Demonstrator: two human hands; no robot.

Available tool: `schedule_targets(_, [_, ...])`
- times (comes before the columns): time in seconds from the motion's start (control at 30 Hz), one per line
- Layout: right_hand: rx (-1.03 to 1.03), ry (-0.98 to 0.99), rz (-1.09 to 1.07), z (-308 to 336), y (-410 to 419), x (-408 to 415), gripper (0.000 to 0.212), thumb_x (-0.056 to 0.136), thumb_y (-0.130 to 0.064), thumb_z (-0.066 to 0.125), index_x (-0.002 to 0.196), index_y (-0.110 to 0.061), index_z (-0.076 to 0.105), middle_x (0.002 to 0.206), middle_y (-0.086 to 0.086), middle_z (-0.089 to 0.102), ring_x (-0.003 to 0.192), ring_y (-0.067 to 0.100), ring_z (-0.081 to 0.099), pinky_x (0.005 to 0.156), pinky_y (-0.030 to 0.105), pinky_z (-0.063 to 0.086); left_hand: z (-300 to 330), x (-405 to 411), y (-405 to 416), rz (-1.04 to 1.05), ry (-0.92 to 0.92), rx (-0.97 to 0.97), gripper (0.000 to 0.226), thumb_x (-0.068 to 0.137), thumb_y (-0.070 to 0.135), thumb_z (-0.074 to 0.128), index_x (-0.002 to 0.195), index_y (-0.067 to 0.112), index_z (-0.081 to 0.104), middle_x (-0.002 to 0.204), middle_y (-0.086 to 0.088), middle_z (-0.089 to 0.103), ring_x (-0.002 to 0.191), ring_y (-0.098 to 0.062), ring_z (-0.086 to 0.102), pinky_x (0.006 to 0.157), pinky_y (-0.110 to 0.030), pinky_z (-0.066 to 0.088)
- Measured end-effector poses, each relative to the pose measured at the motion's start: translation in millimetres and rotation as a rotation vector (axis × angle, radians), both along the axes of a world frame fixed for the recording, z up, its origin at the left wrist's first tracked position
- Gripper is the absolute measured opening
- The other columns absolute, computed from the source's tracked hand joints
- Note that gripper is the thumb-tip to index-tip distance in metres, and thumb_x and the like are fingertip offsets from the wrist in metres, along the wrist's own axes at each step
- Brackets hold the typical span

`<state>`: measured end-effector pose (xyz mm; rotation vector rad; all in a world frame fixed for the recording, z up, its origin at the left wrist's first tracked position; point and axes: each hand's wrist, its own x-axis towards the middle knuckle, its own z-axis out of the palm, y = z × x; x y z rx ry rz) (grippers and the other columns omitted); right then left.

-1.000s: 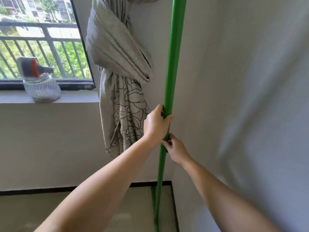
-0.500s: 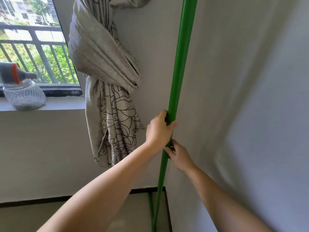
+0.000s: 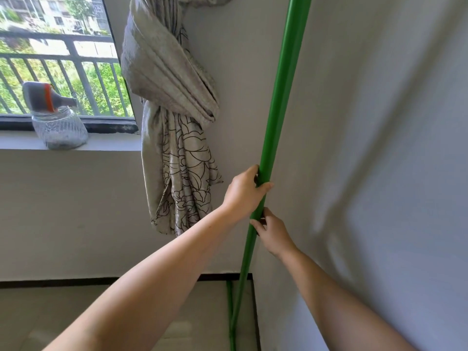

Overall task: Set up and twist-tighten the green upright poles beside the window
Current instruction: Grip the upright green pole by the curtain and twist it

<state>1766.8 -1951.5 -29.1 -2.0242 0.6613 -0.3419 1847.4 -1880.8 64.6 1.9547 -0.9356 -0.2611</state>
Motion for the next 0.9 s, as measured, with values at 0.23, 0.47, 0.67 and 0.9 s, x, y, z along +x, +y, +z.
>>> schedule_targets(0.23, [0.016,0.006,-0.025,3,12,-6,0.026,0.092,-0.021,0.049,0.116,-0.010,0.048,0.104,0.009,0.061,0.099,0.027,0.060,0.081,0.030,0.047,-5,-6,6,0.046,-0.021,0.006,0.029,0.082,0.032,0.060,0.098,0.010,0.053,0.096,-0.009,0.064,0.083,-0.030,0.061,0.076,-0.046,0.053])
schedule_targets(0.47, [0.032,-0.092,-0.057,18,24,-18,0.056,0.086,-0.025,0.060,0.134,-0.015,0.033,0.141,0.007,0.044,0.129,0.024,0.043,0.104,0.037,0.039,-3,-15,44,-0.050,0.098,-0.052,0.043,0.085,0.023,0.059,0.126,0.018,0.048,0.117,-0.005,0.062,0.102,-0.016,0.060,0.089,-0.029,0.048])
schedule_targets(0.67, [-0.041,-0.337,0.045,28,72,-63,0.067,0.082,-0.041,0.057,0.140,-0.038,0.023,0.149,-0.005,0.034,0.137,0.009,0.031,0.112,0.041,0.031,-28,-53,170,0.067,0.113,-0.201,0.033,0.086,0.021,0.058,0.116,0.033,0.053,0.108,0.007,0.065,0.094,0.002,0.059,0.077,-0.003,0.042])
schedule_targets(0.9, [0.092,-0.339,0.346,-7,163,-86,0.065,0.075,-0.055,0.060,0.131,-0.056,0.027,0.139,-0.030,0.038,0.129,-0.006,0.037,0.107,0.033,0.033,-83,-137,354,0.494,0.290,-0.261,0.036,0.078,0.028,0.059,0.113,0.035,0.055,0.102,0.009,0.069,0.101,-0.002,0.062,0.076,-0.009,0.047])
